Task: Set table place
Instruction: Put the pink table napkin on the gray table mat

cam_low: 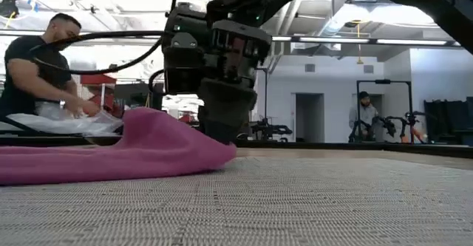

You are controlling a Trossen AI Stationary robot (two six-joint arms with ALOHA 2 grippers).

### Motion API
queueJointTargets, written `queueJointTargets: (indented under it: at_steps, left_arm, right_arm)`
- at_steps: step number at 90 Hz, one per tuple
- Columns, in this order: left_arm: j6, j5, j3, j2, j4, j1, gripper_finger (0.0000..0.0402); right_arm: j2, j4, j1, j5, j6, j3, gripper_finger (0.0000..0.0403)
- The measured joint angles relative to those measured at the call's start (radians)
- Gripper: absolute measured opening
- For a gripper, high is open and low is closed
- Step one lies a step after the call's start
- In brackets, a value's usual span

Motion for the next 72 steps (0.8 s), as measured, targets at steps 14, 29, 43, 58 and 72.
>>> queueJointTargets:
  at_steps: [14, 29, 43, 58, 72]
  left_arm:
    - [-0.041, -0.002, 0.0, 0.0, 0.0, 0.0, 0.0]
    - [-0.072, -0.012, 0.0, 0.0, 0.006, 0.005, 0.0]
    - [-0.06, -0.109, 0.0, 0.0, 0.009, 0.022, 0.0]
    - [-0.025, -0.126, 0.0, 0.0, 0.012, 0.058, 0.0]
    - [0.009, -0.138, -0.023, 0.0, 0.065, 0.099, 0.0]
  right_arm:
    - [-0.004, -0.073, 0.005, 0.108, -0.138, 0.003, 0.0]
    - [-0.004, -0.06, -0.028, 0.108, -0.182, 0.004, 0.0]
    - [-0.003, -0.102, -0.022, 0.211, -0.307, 0.045, 0.0]
    - [0.0, -0.089, -0.027, 0.239, -0.333, 0.073, 0.0007]
    - [0.001, -0.097, -0.057, 0.222, -0.275, 0.107, 0.004]
